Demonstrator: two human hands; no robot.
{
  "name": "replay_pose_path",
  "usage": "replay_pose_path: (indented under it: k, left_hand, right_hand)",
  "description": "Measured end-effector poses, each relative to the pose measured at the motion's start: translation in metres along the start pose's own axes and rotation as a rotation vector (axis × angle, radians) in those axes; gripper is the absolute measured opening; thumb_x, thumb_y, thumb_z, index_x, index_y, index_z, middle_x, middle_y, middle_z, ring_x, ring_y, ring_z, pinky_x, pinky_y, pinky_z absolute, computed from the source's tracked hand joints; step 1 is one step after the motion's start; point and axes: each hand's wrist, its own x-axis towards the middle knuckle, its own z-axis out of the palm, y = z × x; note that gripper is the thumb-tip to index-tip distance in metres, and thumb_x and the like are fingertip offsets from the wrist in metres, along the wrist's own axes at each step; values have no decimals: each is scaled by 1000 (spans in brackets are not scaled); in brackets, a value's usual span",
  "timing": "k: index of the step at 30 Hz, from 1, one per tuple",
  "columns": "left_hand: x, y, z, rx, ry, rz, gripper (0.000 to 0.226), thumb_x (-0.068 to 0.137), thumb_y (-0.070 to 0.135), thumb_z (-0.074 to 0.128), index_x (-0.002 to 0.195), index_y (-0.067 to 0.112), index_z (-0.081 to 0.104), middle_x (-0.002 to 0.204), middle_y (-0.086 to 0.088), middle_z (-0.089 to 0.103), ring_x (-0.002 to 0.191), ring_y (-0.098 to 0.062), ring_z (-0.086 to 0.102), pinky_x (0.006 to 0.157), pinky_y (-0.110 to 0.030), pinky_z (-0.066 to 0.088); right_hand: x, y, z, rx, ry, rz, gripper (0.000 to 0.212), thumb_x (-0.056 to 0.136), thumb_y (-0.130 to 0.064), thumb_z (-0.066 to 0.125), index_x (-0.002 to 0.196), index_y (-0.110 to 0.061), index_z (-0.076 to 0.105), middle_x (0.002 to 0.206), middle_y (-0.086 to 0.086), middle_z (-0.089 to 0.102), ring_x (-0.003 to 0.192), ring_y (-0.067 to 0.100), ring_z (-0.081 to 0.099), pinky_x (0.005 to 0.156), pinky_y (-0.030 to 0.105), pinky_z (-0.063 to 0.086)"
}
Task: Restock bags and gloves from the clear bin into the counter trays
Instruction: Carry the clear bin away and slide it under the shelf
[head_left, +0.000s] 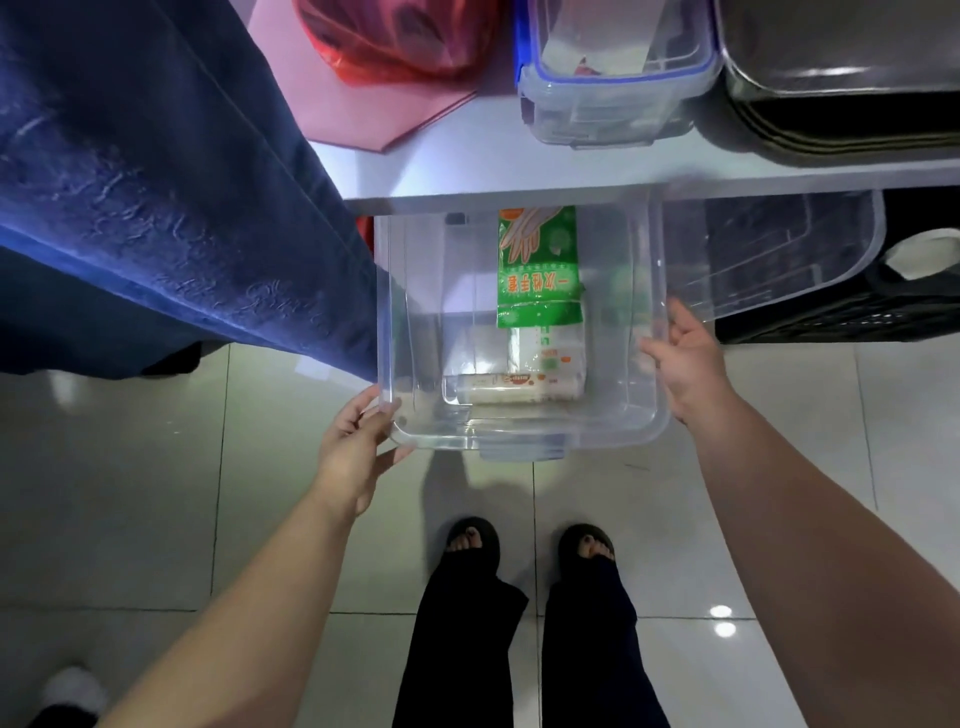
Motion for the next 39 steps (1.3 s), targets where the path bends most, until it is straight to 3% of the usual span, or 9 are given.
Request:
replay_pose_path:
  k: [5, 8, 13, 21, 25, 29, 32, 35, 39]
  left_hand:
    - [0, 8, 8, -60, 63, -26, 25, 91, 9, 62, 107, 28, 64, 104, 0, 70, 88, -18, 61, 67, -36, 57]
    - [-3, 10, 12, -73, 80, -38, 28, 91, 6, 60, 108, 27, 63, 108, -2, 67, 89, -20, 61, 73, -39, 57]
    - [-2, 20, 22, -22, 56, 38, 31, 93, 4, 57, 108, 30, 65, 94, 1, 65, 84, -15, 61, 78, -41, 57]
    - [-44, 38, 67, 630, 252, 419, 52, 82, 13, 67, 131, 16, 52, 128, -5, 60, 118, -21, 54, 105, -40, 42]
    - [-67, 59, 142, 709, 116, 569, 47, 83, 7, 68, 127, 18, 55, 126, 4, 58, 121, -17, 51, 103, -32, 42]
    - [-79, 62, 248, 649, -144, 503, 39, 83, 3, 68, 117, 19, 59, 116, 2, 61, 110, -19, 56, 74, -22, 56]
    - [-81, 52, 325, 713, -243, 524, 42, 81, 4, 70, 119, 17, 60, 116, 3, 60, 108, -19, 58, 87, -33, 52]
    - [-74, 36, 391, 828, -333, 544, 59, 79, 9, 74, 132, 17, 51, 128, -3, 54, 111, -22, 56, 88, -28, 46]
    - [-54, 15, 461, 930, -404, 398, 101, 71, 27, 83, 150, 24, 20, 151, -6, 34, 132, -22, 40, 92, -25, 39]
  right_hand:
    - [-46, 29, -27, 114, 97, 227, 59, 81, -22, 73, 133, -29, 49, 130, 3, 57, 117, 25, 57, 82, 44, 53]
    - [-74, 50, -24, 262, 15, 340, 49, 89, -4, 60, 133, -17, 45, 124, 15, 56, 100, 31, 61, 68, 43, 57]
    - [-63, 35, 0, 238, 92, 277, 51, 92, 1, 53, 139, -16, 39, 124, 13, 55, 95, 26, 61, 78, 47, 58]
    - [-89, 6, -32, 287, 196, 288, 46, 88, -12, 65, 131, -20, 50, 125, 10, 56, 104, 20, 60, 88, 40, 52]
    - [-94, -8, -67, 560, 202, 304, 30, 91, -6, 57, 118, -19, 53, 121, 12, 56, 114, 32, 55, 92, 46, 47]
    - [-81, -17, -101, 766, 180, 312, 20, 92, -11, 57, 109, -20, 58, 120, 11, 59, 114, 29, 57, 98, 50, 46]
    - [-61, -10, -122, 930, 166, 345, 22, 94, -14, 50, 115, -17, 55, 120, 10, 59, 113, 30, 57, 98, 50, 45]
    - [-39, 7, -140, 1051, 104, 406, 30, 98, -17, 38, 127, -16, 45, 130, 11, 49, 122, 31, 48, 108, 50, 34]
    - [-10, 31, -152, 1064, 63, 450, 34, 97, -26, 44, 129, -17, 46, 119, 8, 56, 105, 24, 56, 83, 44, 50]
